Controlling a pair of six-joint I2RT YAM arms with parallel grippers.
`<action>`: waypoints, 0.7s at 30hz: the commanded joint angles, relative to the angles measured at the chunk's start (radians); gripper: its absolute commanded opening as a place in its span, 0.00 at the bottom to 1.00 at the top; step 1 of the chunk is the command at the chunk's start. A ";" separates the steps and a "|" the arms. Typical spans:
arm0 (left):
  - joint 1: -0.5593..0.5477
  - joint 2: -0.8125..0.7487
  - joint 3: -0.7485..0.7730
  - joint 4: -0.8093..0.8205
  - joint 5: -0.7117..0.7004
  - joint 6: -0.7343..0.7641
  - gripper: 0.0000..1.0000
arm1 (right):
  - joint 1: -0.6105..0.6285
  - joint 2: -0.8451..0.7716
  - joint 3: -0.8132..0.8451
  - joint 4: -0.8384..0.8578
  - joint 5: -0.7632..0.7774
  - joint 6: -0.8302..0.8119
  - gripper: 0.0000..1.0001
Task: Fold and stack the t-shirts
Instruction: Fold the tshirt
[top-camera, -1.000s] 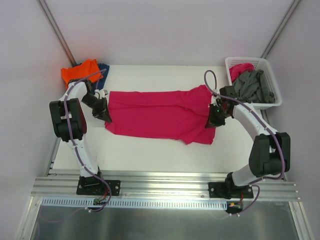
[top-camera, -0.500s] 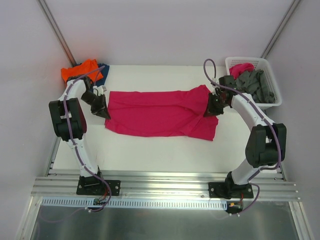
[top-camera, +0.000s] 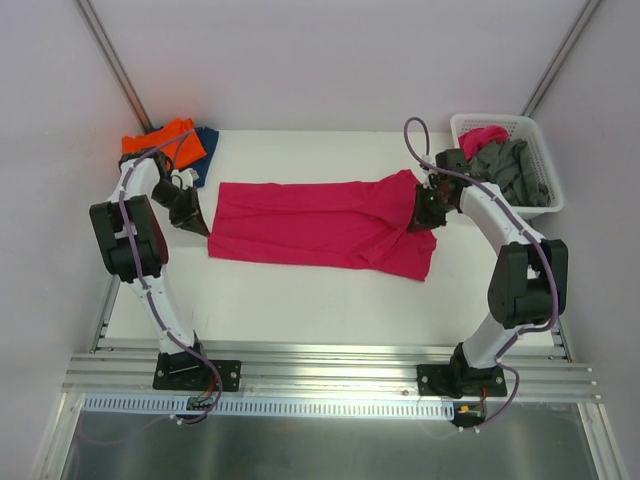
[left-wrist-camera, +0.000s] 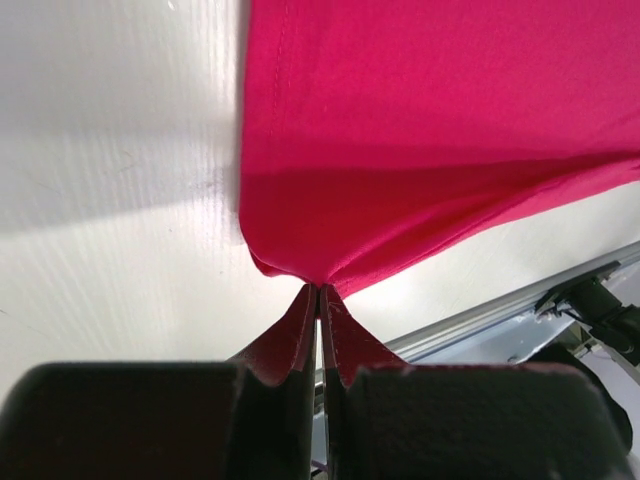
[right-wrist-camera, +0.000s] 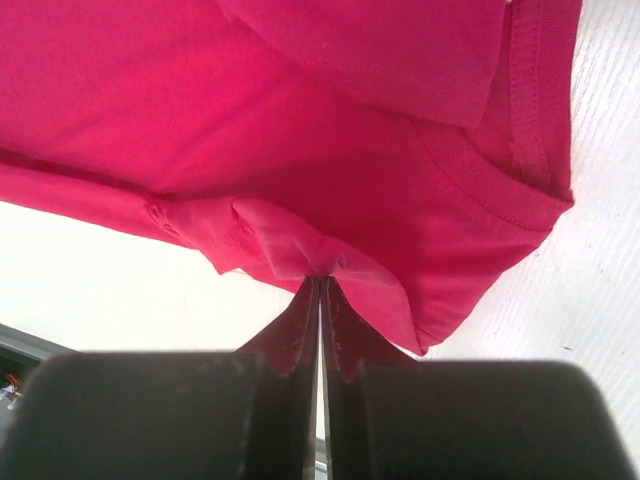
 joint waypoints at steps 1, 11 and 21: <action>0.001 0.017 0.063 -0.007 -0.034 -0.005 0.00 | -0.008 0.026 0.076 0.008 0.024 -0.027 0.00; 0.003 0.053 0.115 -0.008 -0.045 0.011 0.00 | -0.008 0.093 0.180 0.006 0.045 -0.043 0.00; 0.003 0.079 0.155 -0.007 -0.067 0.032 0.00 | -0.008 0.153 0.252 0.006 0.054 -0.056 0.00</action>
